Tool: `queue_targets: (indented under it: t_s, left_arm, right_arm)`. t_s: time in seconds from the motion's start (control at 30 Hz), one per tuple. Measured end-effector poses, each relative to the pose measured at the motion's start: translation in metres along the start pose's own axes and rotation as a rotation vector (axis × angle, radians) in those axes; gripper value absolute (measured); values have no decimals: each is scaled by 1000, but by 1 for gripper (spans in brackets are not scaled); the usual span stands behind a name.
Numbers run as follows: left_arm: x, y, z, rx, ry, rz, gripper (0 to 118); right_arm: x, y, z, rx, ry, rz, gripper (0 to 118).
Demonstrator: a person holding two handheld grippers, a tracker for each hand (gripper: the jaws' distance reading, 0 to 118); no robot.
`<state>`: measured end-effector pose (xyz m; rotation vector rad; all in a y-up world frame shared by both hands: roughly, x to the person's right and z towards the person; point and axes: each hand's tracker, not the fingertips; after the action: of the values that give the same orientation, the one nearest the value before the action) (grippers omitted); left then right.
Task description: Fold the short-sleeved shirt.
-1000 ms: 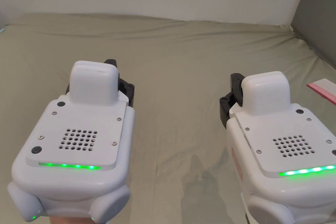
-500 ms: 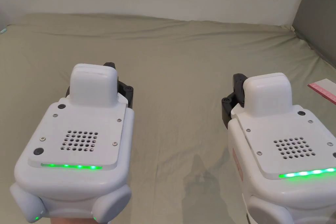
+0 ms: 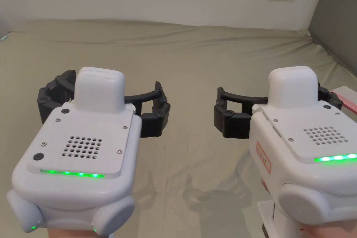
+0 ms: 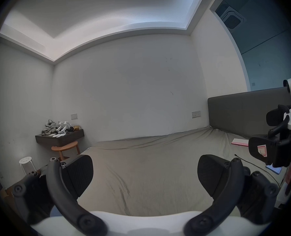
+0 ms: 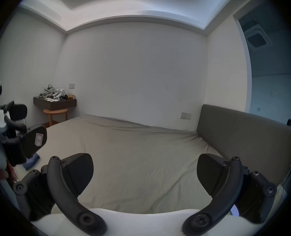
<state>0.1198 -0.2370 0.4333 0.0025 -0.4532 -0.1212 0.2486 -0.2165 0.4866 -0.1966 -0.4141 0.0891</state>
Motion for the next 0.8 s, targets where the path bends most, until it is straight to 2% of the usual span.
queue_targets:
  t_s: [0.1,0.17,0.3,0.37,0.43,0.8]
  left_arm:
    - [-3,3,1,-1,-6,25,118]
    - [-3,3,1,0,0,22,118]
    - [-2,5,1,4,-3,5,118]
    - [-2,6,1,7,-3,-1,118]
    - [-1,6,1,11,-4,-4,118]
    - [3,3,0,2,-7,-4,118]
  right_arm:
    - [-3,11,-4,-50,-104,-32,118]
    - [-1,10,-3,-26,-78,-31,118]
    - [7,15,3,-36,-15,-94,118]
    - [5,21,-3,-100,-76,-94,118]
    - [-4,25,-4,-99,-124,-88,118]
    - [-10,19,-12,-129,-154,-76,118]
